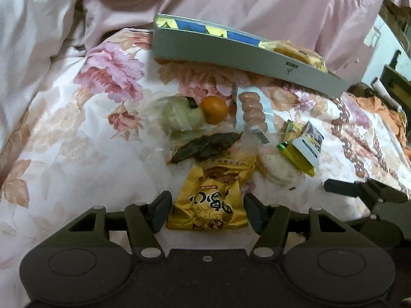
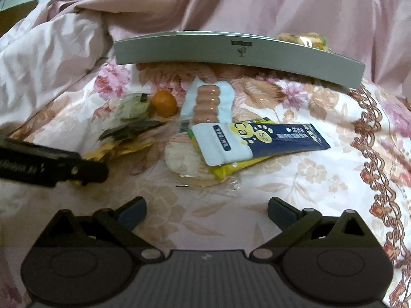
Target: Organize snacks
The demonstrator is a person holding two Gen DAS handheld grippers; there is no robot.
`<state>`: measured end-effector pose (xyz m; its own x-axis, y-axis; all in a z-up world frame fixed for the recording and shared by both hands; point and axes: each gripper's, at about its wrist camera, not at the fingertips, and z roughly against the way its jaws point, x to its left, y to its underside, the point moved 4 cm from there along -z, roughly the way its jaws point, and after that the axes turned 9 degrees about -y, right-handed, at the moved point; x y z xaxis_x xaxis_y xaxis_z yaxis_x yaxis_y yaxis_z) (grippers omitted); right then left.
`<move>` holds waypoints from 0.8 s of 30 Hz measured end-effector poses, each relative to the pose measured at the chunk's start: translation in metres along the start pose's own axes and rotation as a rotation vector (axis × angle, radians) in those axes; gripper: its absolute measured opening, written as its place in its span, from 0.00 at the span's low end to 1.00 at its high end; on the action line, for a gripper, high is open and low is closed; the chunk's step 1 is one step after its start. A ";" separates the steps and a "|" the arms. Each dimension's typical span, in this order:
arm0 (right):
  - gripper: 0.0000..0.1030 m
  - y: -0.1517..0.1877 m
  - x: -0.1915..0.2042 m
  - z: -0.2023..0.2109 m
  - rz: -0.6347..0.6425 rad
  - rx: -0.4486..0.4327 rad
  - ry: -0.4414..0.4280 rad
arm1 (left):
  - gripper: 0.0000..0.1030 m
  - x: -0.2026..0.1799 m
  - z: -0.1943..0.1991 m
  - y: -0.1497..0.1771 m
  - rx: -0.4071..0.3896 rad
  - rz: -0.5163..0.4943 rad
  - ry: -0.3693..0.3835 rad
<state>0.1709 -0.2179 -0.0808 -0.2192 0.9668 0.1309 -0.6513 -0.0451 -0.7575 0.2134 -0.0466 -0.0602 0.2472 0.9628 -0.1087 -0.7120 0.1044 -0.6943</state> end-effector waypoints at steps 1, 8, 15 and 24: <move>1.00 -0.001 0.000 0.000 -0.005 -0.007 0.002 | 0.63 -0.002 -0.001 -0.001 0.003 -0.025 0.000; 1.00 -0.018 -0.011 -0.006 -0.114 -0.104 -0.046 | 0.70 0.004 -0.008 -0.006 0.022 -0.029 0.061; 1.00 -0.029 -0.019 -0.025 -0.186 -0.113 -0.097 | 0.79 -0.002 -0.014 -0.006 0.019 -0.071 0.098; 0.83 -0.024 -0.018 -0.027 -0.172 -0.113 -0.050 | 0.62 -0.010 -0.012 -0.001 -0.018 -0.145 0.004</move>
<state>0.2100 -0.2275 -0.0825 -0.1494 0.9440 0.2942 -0.5977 0.1508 -0.7874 0.2195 -0.0590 -0.0675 0.3493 0.9370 -0.0091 -0.6571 0.2380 -0.7152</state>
